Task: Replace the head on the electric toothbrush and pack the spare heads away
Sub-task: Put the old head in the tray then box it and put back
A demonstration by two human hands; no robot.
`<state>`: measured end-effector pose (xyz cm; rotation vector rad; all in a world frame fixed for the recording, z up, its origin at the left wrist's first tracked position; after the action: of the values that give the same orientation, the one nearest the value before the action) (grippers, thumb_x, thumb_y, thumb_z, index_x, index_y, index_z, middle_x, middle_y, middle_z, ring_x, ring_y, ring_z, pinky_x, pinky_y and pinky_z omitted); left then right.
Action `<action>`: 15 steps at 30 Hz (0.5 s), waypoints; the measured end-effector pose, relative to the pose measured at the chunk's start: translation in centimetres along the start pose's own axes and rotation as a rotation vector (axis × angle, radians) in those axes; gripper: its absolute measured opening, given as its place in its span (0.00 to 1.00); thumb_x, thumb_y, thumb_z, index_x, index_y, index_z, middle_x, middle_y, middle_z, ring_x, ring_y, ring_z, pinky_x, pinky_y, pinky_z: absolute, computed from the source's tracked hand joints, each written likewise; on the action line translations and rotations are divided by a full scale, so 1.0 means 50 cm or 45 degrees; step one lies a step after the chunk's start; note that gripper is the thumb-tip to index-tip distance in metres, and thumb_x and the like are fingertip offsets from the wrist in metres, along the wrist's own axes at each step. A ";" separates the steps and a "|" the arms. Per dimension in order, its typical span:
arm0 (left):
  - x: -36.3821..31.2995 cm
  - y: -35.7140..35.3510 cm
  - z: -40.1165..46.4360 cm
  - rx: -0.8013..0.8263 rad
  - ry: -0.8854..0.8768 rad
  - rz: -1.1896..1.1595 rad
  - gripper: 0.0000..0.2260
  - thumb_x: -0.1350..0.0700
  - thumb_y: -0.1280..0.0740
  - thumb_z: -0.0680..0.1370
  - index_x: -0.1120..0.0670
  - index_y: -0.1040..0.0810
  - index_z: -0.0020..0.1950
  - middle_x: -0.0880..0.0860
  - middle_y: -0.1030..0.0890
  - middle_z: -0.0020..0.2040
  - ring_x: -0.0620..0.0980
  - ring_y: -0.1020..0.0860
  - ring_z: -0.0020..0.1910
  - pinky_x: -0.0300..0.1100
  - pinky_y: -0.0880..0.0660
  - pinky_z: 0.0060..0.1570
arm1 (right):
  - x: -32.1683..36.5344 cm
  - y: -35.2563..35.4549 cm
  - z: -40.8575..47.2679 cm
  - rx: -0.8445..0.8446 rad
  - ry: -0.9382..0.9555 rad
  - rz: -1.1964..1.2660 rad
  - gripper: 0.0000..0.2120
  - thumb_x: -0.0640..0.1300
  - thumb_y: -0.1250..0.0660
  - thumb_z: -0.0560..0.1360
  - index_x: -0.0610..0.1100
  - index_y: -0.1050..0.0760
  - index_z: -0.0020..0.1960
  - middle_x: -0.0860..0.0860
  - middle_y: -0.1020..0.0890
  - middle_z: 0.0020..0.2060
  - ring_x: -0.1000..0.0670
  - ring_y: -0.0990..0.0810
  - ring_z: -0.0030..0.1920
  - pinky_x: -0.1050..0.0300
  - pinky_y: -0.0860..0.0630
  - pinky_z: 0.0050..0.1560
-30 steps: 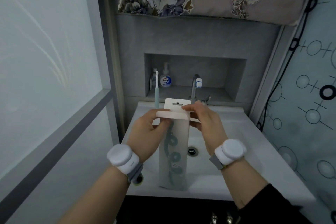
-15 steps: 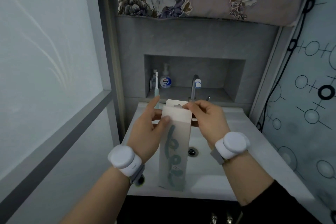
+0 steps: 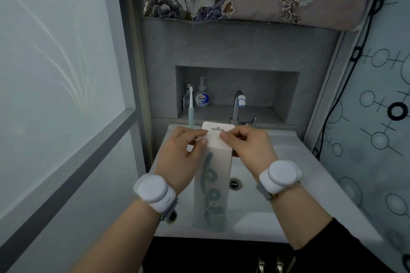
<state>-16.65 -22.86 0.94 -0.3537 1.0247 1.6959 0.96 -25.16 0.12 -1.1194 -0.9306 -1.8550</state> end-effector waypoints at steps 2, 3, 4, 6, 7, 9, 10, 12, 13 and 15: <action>0.001 -0.003 0.001 -0.004 -0.009 0.016 0.12 0.51 0.37 0.77 0.49 0.20 0.58 0.42 0.26 0.48 0.34 0.27 0.50 0.23 0.30 0.42 | 0.003 0.000 0.001 -0.031 0.000 -0.013 0.04 0.42 0.27 0.70 0.46 0.19 0.37 0.46 0.16 0.36 0.40 0.17 0.42 0.39 0.20 0.46; 0.002 -0.004 0.001 -0.006 -0.013 0.028 0.12 0.51 0.37 0.77 0.49 0.20 0.58 0.42 0.27 0.48 0.34 0.28 0.50 0.23 0.30 0.42 | 0.004 0.000 0.001 -0.039 0.000 -0.011 0.03 0.41 0.27 0.70 0.46 0.19 0.37 0.46 0.16 0.37 0.41 0.18 0.41 0.39 0.20 0.46; 0.001 -0.004 0.001 -0.007 -0.016 0.037 0.12 0.51 0.37 0.77 0.49 0.20 0.58 0.43 0.27 0.48 0.33 0.28 0.49 0.23 0.30 0.42 | 0.003 -0.001 0.001 -0.044 -0.006 -0.001 0.04 0.41 0.27 0.69 0.47 0.19 0.37 0.45 0.16 0.37 0.43 0.18 0.40 0.39 0.20 0.46; -0.001 -0.003 0.001 -0.011 -0.022 0.047 0.11 0.51 0.37 0.77 0.49 0.20 0.58 0.44 0.27 0.49 0.33 0.28 0.48 0.21 0.31 0.43 | -0.002 -0.004 0.003 -0.041 -0.029 0.023 0.04 0.41 0.27 0.69 0.47 0.19 0.37 0.45 0.16 0.37 0.43 0.18 0.40 0.39 0.20 0.46; -0.001 -0.002 0.002 -0.009 -0.020 0.044 0.11 0.51 0.37 0.77 0.49 0.21 0.58 0.45 0.26 0.51 0.33 0.28 0.48 0.21 0.32 0.43 | -0.004 -0.004 0.004 -0.037 -0.037 0.035 0.03 0.42 0.26 0.69 0.47 0.18 0.37 0.45 0.16 0.37 0.43 0.18 0.41 0.39 0.20 0.47; 0.005 -0.001 0.004 -0.005 0.034 -0.016 0.11 0.51 0.36 0.77 0.49 0.21 0.58 0.46 0.25 0.53 0.35 0.26 0.48 0.20 0.32 0.43 | -0.004 -0.005 0.003 -0.031 -0.039 0.055 0.02 0.43 0.26 0.69 0.47 0.18 0.38 0.47 0.15 0.36 0.42 0.17 0.41 0.38 0.20 0.47; 0.011 0.000 0.006 -0.002 0.080 -0.066 0.11 0.51 0.35 0.77 0.49 0.21 0.58 0.46 0.24 0.54 0.37 0.25 0.48 0.21 0.31 0.42 | -0.003 -0.005 0.002 -0.032 -0.038 0.067 0.02 0.44 0.26 0.69 0.47 0.17 0.38 0.47 0.15 0.37 0.41 0.17 0.42 0.38 0.20 0.48; 0.022 0.001 0.009 -0.003 0.165 -0.137 0.11 0.51 0.34 0.76 0.49 0.21 0.57 0.45 0.22 0.53 0.37 0.24 0.48 0.26 0.29 0.41 | -0.001 -0.006 -0.001 -0.036 -0.038 0.096 0.02 0.44 0.27 0.70 0.47 0.17 0.39 0.46 0.15 0.37 0.38 0.17 0.43 0.38 0.20 0.48; 0.027 0.002 0.010 -0.013 0.190 -0.156 0.11 0.50 0.33 0.75 0.49 0.21 0.57 0.45 0.21 0.53 0.38 0.23 0.48 0.28 0.30 0.43 | 0.001 -0.005 -0.002 -0.041 -0.037 0.106 0.03 0.45 0.27 0.70 0.47 0.17 0.39 0.46 0.15 0.37 0.38 0.17 0.43 0.38 0.20 0.48; 0.031 0.005 0.010 -0.041 0.202 -0.180 0.11 0.50 0.31 0.74 0.50 0.19 0.55 0.45 0.20 0.51 0.38 0.22 0.47 0.30 0.30 0.46 | 0.002 -0.004 -0.005 -0.052 -0.024 0.095 0.02 0.44 0.27 0.70 0.47 0.17 0.39 0.48 0.15 0.36 0.40 0.17 0.41 0.40 0.19 0.48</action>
<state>-17.35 -21.50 0.30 -0.5758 1.0628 1.5772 0.65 -25.28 0.09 -1.1825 -0.8537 -1.8129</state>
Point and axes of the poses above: each hand's wrist, its own z-axis towards the middle knuckle, its own y-axis out of the back of the hand, x = y × z, the point moved 7 cm from there along z, towards the middle knuckle
